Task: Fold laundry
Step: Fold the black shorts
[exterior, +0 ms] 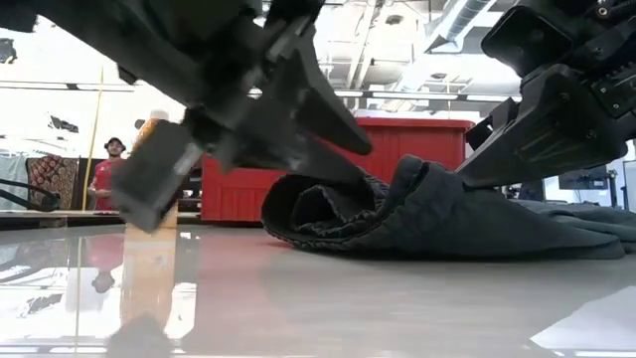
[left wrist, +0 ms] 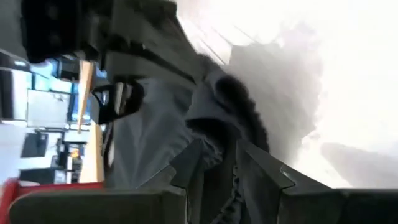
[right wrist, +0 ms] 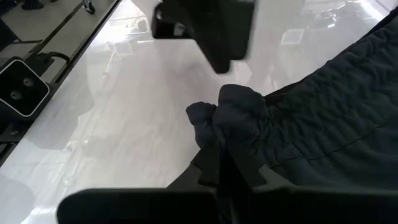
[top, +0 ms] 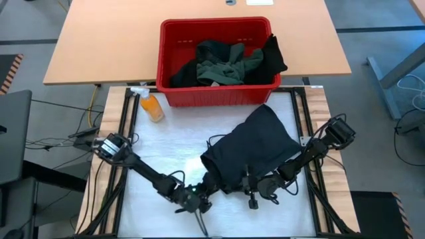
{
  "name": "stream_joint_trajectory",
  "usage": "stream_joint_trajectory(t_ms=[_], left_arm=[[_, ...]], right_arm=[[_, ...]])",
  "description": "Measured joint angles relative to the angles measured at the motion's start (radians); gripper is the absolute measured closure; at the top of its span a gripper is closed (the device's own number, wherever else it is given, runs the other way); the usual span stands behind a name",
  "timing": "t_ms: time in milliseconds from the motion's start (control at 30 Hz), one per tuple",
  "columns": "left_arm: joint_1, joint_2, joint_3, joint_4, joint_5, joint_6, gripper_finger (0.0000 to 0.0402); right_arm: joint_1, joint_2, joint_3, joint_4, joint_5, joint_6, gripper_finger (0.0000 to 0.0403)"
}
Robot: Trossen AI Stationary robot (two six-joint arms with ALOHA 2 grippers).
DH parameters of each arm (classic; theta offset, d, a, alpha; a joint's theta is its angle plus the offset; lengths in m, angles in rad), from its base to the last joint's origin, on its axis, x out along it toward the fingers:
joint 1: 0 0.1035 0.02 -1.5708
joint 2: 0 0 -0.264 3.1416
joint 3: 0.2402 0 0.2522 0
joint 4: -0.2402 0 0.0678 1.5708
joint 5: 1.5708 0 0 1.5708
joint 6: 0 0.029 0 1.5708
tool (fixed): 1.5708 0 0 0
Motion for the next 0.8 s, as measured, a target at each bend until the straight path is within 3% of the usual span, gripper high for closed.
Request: stream_joint_trajectory(t_ms=[267, 600, 800], left_arm=[[0.019, -0.007, -0.001, -0.145, 0.071, -0.255, 0.0242], [0.046, -0.001, -0.001, -0.112, 0.127, -0.291, 0.0132], [0.080, 0.001, -0.001, 0.005, 0.108, -0.329, 0.0097]], right_arm=[[-0.004, 0.000, 0.000, 0.000, 0.007, 0.000, 0.0377], [-0.004, 0.000, 0.000, 0.000, 0.007, 0.008, 0.0377], [-0.014, 0.000, 0.000, 0.003, 0.007, 0.008, 0.0377]])
